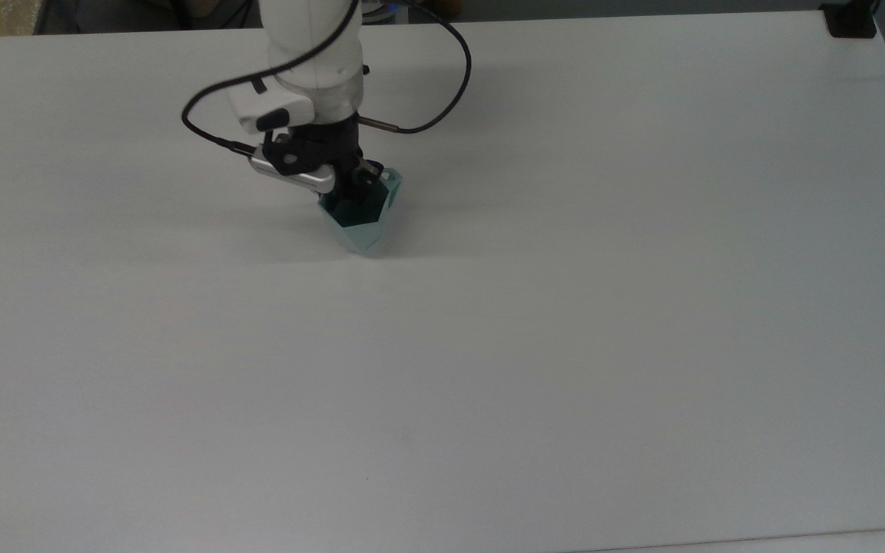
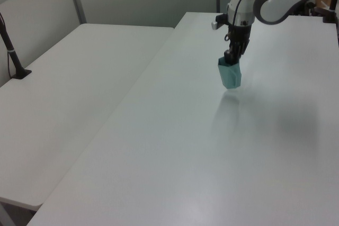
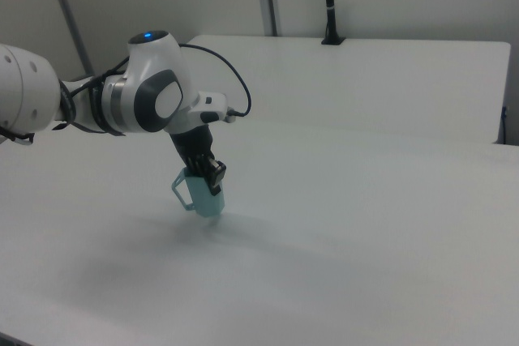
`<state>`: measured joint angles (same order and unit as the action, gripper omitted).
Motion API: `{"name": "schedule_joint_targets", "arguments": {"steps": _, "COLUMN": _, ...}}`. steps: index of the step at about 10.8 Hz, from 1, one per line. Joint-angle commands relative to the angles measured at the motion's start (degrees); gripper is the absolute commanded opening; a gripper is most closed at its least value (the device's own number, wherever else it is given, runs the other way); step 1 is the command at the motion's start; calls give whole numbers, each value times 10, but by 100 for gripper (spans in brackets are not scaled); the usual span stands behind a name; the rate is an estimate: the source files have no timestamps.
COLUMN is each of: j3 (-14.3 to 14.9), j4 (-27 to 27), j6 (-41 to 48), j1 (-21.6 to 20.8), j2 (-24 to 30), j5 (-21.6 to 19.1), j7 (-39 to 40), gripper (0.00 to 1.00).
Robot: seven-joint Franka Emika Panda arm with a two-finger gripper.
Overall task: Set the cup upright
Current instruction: 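Lower the cup onto its base on the table and open the gripper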
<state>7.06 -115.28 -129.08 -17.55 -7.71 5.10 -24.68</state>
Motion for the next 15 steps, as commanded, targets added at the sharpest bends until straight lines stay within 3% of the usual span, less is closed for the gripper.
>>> {"name": "schedule_joint_targets", "arguments": {"steps": 1, "j3": -1, "j4": -8, "j6": -21, "j1": -12, "j2": -16, "j5": -9, "j7": -13, "gripper": 0}}
{"name": "schedule_joint_targets", "arguments": {"steps": 5, "j3": -2, "j4": -10, "j6": -42, "j1": -12, "j2": -25, "j5": -9, "j7": -13, "gripper": 0}}
{"name": "schedule_joint_targets", "arguments": {"steps": 6, "j3": -1, "j4": -9, "j6": -30, "j1": -11, "j2": -23, "j5": -10, "j7": -14, "gripper": 23}}
{"name": "schedule_joint_targets", "arguments": {"steps": 7, "j3": -1, "j4": -10, "j6": -6, "j1": -11, "j2": -19, "j5": -9, "j7": -3, "gripper": 94}}
{"name": "schedule_joint_targets", "arguments": {"steps": 8, "j3": -2, "j4": -6, "j6": 27, "j1": -12, "j2": -16, "j5": -6, "j7": 21, "gripper": 100}}
{"name": "schedule_joint_targets", "arguments": {"steps": 15, "j3": 1, "j4": 44, "j6": 121, "j1": -5, "j2": 66, "j5": -7, "j7": 30, "gripper": 100}}
